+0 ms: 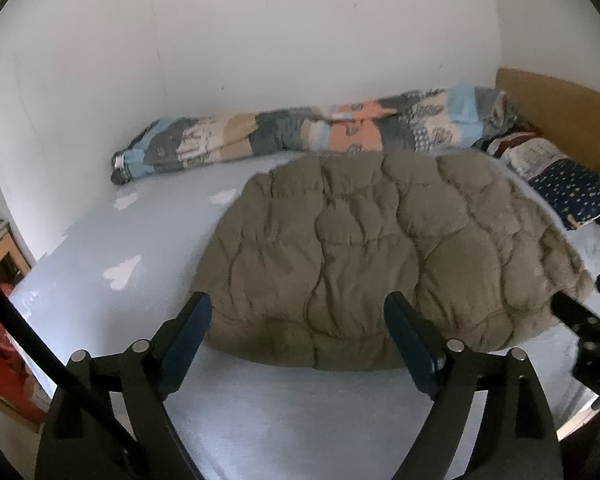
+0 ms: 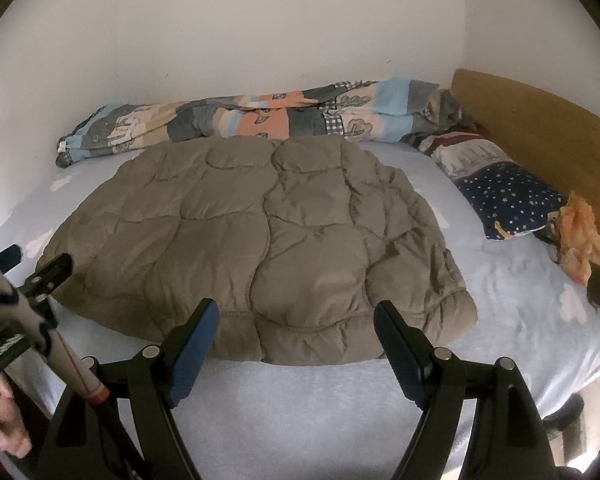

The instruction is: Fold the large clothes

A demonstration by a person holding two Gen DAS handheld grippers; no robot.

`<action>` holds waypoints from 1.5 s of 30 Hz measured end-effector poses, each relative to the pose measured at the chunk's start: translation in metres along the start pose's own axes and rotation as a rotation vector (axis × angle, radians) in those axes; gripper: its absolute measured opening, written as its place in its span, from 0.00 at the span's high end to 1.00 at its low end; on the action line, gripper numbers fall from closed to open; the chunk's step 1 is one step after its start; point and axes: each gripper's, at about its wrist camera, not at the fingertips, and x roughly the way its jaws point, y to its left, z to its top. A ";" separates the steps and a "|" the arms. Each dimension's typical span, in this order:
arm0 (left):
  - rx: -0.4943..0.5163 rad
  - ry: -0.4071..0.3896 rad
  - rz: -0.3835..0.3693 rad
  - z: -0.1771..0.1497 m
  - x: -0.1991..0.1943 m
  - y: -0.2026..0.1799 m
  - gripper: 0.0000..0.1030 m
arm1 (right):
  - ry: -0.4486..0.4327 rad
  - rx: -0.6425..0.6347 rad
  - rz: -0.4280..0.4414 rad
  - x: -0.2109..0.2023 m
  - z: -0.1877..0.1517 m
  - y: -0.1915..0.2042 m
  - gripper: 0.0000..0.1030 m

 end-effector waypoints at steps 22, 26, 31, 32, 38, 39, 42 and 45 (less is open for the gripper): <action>0.165 -0.072 0.018 0.000 -0.052 -0.028 0.07 | -0.135 -0.008 -0.087 -0.077 -0.029 -0.019 0.12; 0.183 -0.090 0.015 -0.004 -0.057 -0.030 0.07 | -0.140 -0.017 -0.099 -0.081 -0.033 -0.017 0.12; 0.194 -0.099 0.044 -0.007 -0.060 -0.029 0.07 | -0.144 -0.042 -0.099 -0.079 -0.035 -0.010 0.12; 0.193 -0.099 0.046 -0.006 -0.059 -0.029 0.07 | -0.145 -0.049 -0.097 -0.078 -0.035 -0.009 0.12; 0.181 -0.086 0.057 -0.005 -0.055 -0.026 0.07 | -0.142 -0.064 -0.090 -0.075 -0.037 -0.003 0.12; 0.182 -0.084 0.058 -0.005 -0.054 -0.026 0.07 | -0.144 -0.064 -0.093 -0.075 -0.037 -0.004 0.12; 0.183 -0.085 0.059 -0.005 -0.054 -0.027 0.07 | -0.142 -0.062 -0.094 -0.074 -0.037 -0.004 0.12; 0.184 -0.083 0.058 -0.005 -0.054 -0.027 0.07 | -0.135 -0.059 -0.096 -0.073 -0.037 -0.005 0.12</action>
